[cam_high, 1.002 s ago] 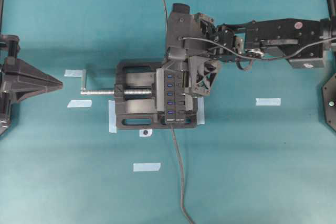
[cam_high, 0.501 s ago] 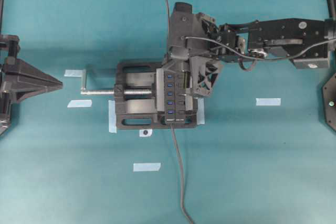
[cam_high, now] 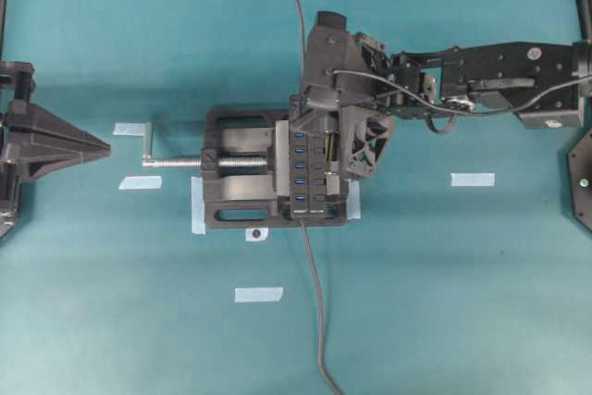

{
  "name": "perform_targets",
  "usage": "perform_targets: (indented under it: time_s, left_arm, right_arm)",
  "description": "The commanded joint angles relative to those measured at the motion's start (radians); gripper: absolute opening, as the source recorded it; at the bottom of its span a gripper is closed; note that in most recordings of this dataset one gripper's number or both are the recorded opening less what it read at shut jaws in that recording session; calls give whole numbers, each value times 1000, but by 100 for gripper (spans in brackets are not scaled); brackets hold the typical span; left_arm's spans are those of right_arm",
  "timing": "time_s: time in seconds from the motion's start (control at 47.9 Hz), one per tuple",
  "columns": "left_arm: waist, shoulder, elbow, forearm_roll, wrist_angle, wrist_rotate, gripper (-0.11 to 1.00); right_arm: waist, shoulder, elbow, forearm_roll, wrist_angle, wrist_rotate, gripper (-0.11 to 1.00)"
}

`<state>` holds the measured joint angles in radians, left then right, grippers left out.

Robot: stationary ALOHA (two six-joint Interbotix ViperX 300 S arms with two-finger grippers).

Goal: Insert the USB into the center port of the fixed hub
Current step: 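Carry the held plug along the hub toward the center port, then align the plug tip with the hub's center port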

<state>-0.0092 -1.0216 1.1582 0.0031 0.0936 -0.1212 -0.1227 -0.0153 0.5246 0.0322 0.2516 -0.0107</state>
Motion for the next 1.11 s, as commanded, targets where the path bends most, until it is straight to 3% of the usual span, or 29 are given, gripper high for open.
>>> perform_targets:
  time_s: [0.0,1.085]
  left_arm:
    - [0,5,-12,2,-5,-2,0]
    - [0,6,-12,2,-6,-2,0]
  right_arm:
    - [8,-25,-6,-2,-11,9,7]
    - [32,41,-9,-2,-29,12,7]
